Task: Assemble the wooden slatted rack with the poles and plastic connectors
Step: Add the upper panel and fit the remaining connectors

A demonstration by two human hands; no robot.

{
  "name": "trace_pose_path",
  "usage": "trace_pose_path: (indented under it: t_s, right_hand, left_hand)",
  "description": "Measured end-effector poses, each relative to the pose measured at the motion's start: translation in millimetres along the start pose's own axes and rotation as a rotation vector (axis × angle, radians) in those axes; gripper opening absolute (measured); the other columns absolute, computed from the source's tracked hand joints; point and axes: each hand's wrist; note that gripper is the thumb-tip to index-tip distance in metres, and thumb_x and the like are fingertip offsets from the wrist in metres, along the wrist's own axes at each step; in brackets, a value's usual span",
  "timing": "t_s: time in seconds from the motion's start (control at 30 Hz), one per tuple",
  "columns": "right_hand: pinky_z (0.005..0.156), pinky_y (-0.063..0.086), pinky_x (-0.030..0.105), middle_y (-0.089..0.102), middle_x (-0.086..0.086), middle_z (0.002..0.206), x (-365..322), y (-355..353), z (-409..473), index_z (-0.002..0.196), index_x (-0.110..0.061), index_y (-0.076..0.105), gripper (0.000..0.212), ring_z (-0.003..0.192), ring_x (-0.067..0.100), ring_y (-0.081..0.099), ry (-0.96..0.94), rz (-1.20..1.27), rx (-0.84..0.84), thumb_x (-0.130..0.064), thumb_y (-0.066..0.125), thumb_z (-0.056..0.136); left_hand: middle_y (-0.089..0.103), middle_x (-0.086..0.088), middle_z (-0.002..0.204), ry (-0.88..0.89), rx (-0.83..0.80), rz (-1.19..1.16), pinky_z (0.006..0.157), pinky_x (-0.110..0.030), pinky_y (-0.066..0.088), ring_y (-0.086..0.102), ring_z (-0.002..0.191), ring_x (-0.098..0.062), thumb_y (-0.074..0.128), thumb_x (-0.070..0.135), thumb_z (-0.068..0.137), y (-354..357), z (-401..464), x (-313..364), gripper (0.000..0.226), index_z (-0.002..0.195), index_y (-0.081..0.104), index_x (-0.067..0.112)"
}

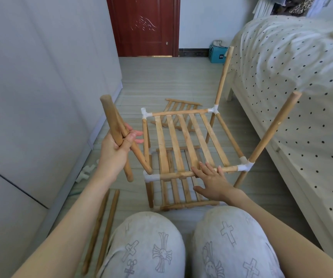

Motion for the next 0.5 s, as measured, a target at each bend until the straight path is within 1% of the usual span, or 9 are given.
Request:
trace_pose_path:
  t_s: [0.07,0.13,0.23,0.3,0.4,0.47,0.5]
  right_hand:
    - [0.114,-0.01,0.048,-0.007,0.004,0.159,0.7,0.2,-0.1,0.151,-0.03,0.003,0.066,0.145,0.022,-0.011,-0.004,0.012,0.001,-0.044,0.04,0.097]
    - [0.113,-0.01,0.048,-0.006,0.003,0.159,1.6,0.7,-0.1,0.151,-0.03,0.003,0.067,0.145,0.022,-0.011,-0.009,0.022,0.004,-0.044,0.04,0.097]
    - [0.113,-0.011,0.048,-0.006,0.003,0.159,2.3,1.7,0.3,0.151,-0.03,0.004,0.066,0.145,0.021,-0.011,-0.014,0.028,0.015,-0.044,0.04,0.097]
    - [0.113,-0.011,0.048,-0.006,0.002,0.159,2.3,2.5,0.4,0.151,-0.03,0.004,0.066,0.145,0.021,-0.012,-0.015,0.031,0.02,-0.044,0.04,0.097]
    - [0.113,-0.012,0.048,-0.007,0.002,0.159,2.3,2.6,0.0,0.151,-0.03,0.003,0.067,0.145,0.021,-0.012,-0.014,0.029,0.021,-0.044,0.04,0.097]
    - [0.113,-0.011,0.048,-0.007,0.002,0.159,2.0,2.7,-0.3,0.151,-0.03,0.002,0.067,0.145,0.021,-0.012,-0.011,0.025,0.021,-0.044,0.04,0.097]
    - [0.113,-0.011,0.048,-0.007,0.003,0.159,1.7,2.6,-0.8,0.151,-0.031,0.002,0.067,0.145,0.021,-0.012,-0.01,0.022,0.02,-0.044,0.04,0.096]
  left_hand:
    - [0.07,-0.001,0.098,-0.004,0.023,0.005,0.088,-0.041,0.052,0.07,0.086,-0.02,0.049,0.015,0.096,0.0,1.1,-0.6,0.006,0.095,0.052,0.02]
    - [0.07,0.0,0.098,-0.032,0.079,-0.015,0.088,-0.04,0.052,0.07,0.085,-0.019,0.048,0.016,0.097,-3.4,2.0,-3.3,0.006,0.095,0.051,0.022]
    - [0.069,-0.001,0.1,-0.093,0.152,-0.071,0.09,-0.041,0.052,0.07,0.086,-0.019,0.047,0.018,0.098,-14.0,1.5,-10.5,0.004,0.095,0.049,0.02]
    - [0.069,-0.002,0.101,-0.108,0.174,-0.088,0.091,-0.042,0.052,0.07,0.087,-0.019,0.047,0.018,0.098,-18.6,0.0,-13.9,0.003,0.095,0.049,0.019]
    - [0.069,0.0,0.1,-0.051,0.117,-0.019,0.09,-0.038,0.052,0.07,0.089,-0.016,0.049,0.02,0.096,-14.0,-3.3,-9.5,0.003,0.095,0.051,0.022]
    - [0.068,0.001,0.099,0.004,0.041,0.099,0.091,-0.037,0.051,0.068,0.092,-0.014,0.053,0.021,0.093,-6.1,-5.1,-5.2,0.005,0.095,0.054,0.025]
    - [0.066,0.002,0.098,0.022,0.009,0.167,0.092,-0.033,0.049,0.065,0.094,-0.013,0.055,0.019,0.092,-1.6,-5.6,-4.1,0.007,0.095,0.055,0.025]
Point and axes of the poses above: each hand's wrist, its own z-axis towards the middle knuckle, its own y-axis out of the palm, x = y × z
